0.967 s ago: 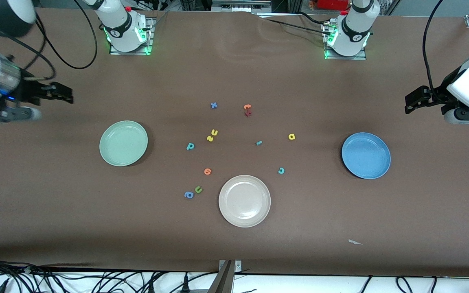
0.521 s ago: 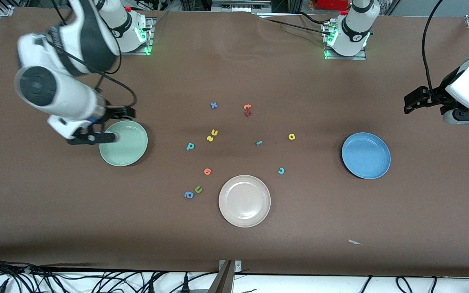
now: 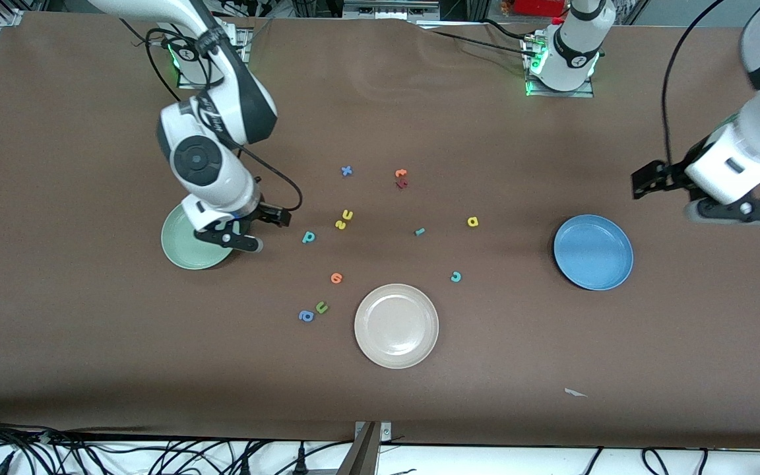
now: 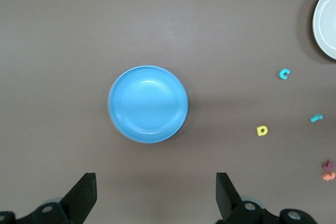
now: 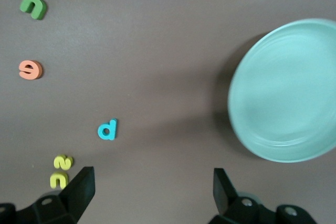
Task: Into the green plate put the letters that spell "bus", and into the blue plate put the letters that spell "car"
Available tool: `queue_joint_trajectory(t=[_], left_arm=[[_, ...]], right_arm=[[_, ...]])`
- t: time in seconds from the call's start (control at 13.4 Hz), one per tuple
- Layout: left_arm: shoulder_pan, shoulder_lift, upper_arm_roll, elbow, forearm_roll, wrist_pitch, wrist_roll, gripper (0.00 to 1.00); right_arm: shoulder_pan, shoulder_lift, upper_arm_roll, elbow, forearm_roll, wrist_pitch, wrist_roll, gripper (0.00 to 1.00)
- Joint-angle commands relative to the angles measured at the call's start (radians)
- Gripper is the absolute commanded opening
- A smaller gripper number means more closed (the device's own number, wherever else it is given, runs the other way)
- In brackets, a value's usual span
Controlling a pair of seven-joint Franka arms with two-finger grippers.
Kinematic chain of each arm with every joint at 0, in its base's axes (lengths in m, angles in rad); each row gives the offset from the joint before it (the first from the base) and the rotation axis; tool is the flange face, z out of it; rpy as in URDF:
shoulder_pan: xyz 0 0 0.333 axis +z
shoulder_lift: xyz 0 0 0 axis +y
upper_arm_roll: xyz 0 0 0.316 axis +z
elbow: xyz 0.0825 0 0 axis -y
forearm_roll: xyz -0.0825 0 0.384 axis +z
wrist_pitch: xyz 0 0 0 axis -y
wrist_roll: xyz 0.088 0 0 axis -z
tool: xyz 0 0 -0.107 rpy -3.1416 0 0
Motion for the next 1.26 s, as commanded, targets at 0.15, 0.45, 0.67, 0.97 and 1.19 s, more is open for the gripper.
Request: queue_joint_trajectory(t=[0.15,0.45,0.67,0.97,1.19], left_arm=[[-0.002,0.179,-0.096,-0.064,-0.060,0.251,-0.159,1.00],[-0.003,0.235,-0.182,-0.210,-0.065,0.448,-0.301,1.00],[-0.005,0.235,-0.257,-0.314,-0.057,0.595,-0.423,1.00],[-0.071,0.287,-0.260,-0.352,-0.049,0.689,-0.529,1.00],[-0.100,0.333,-0.260,-0.352,-0.049,0.714,-0.549,1.00]], right_arm=[[0.074,0.129,-0.007,-0.032,0.004,0.214,0.205,0.92],[0.080,0.218,-0.007,-0.029,0.004,0.369,0.231,0.64],[0.080,0.224,-0.007,-0.029,0.004,0.385,0.231,0.56],[0.088,0.243,-0.007,-0.029,0.001,0.408,0.231,0.34],[0.089,0.240,-0.007,-0.029,-0.007,0.406,0.222,0.06]])
